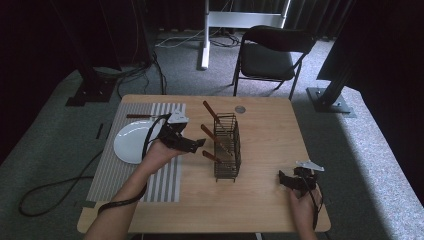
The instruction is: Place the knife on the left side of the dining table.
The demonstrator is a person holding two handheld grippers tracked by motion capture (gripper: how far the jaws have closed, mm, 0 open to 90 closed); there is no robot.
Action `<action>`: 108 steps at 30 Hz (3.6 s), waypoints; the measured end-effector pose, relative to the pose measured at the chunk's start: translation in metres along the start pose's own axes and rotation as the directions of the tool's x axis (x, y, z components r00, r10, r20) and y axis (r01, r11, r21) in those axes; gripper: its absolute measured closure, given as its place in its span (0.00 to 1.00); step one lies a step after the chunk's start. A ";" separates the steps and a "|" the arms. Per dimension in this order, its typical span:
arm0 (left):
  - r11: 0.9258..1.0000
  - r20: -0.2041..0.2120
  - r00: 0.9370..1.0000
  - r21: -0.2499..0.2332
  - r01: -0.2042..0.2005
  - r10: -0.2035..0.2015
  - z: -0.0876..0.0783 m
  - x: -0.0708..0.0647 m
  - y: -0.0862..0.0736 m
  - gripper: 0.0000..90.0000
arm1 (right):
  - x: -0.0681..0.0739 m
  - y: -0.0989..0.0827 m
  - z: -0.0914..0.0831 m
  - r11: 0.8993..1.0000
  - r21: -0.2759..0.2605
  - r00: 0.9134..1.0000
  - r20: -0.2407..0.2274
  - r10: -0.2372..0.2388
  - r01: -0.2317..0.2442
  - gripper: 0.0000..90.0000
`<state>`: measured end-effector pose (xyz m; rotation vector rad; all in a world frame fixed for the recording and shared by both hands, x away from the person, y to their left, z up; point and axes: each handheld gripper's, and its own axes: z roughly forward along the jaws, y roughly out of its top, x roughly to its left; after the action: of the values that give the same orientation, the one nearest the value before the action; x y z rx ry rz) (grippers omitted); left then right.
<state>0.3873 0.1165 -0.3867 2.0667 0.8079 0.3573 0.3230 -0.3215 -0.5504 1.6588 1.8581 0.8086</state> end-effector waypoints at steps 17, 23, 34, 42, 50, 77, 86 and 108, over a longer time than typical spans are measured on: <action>0.994 0.061 0.993 -0.002 0.105 -0.105 0.022 0.003 0.012 0.40 | 0.000 0.000 0.000 1.000 0.001 1.000 0.000 0.001 -0.001 0.14; 0.995 0.081 0.991 0.005 0.104 -0.104 0.024 0.005 0.013 0.54 | 0.000 0.000 0.000 1.000 0.001 1.000 -0.001 0.000 0.000 0.14; 0.982 0.130 0.973 0.008 0.191 -0.190 0.027 0.014 0.013 0.67 | 0.000 0.000 0.000 1.000 0.001 1.000 0.000 0.000 0.000 0.14; 0.983 0.146 0.973 -0.022 0.185 -0.180 0.026 0.008 0.017 0.85 | 0.000 0.000 0.000 1.000 0.001 1.000 0.000 0.000 0.000 0.14; 0.989 0.155 0.979 -0.039 0.143 -0.135 0.024 -0.012 0.022 0.90 | 0.000 0.000 0.000 1.000 0.000 1.000 0.000 0.000 0.000 0.14; 0.990 0.162 0.983 -0.094 0.102 -0.086 -0.019 -0.025 0.041 0.90 | 0.000 0.000 0.000 1.000 0.001 1.000 0.000 0.000 0.000 0.14; 0.986 0.160 0.983 -0.127 0.107 -0.087 -0.041 -0.025 0.048 0.90 | 0.000 0.000 0.000 1.000 0.000 1.000 0.000 0.000 0.000 0.14; 0.968 0.138 0.984 -0.209 0.140 -0.113 -0.097 -0.010 0.044 0.90 | 0.000 0.000 0.000 1.000 0.002 1.000 0.000 0.001 -0.001 0.14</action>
<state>0.3476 0.1526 -0.2941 1.8042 0.7842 0.2322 0.3229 -0.3214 -0.5503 1.6606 1.8593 0.8078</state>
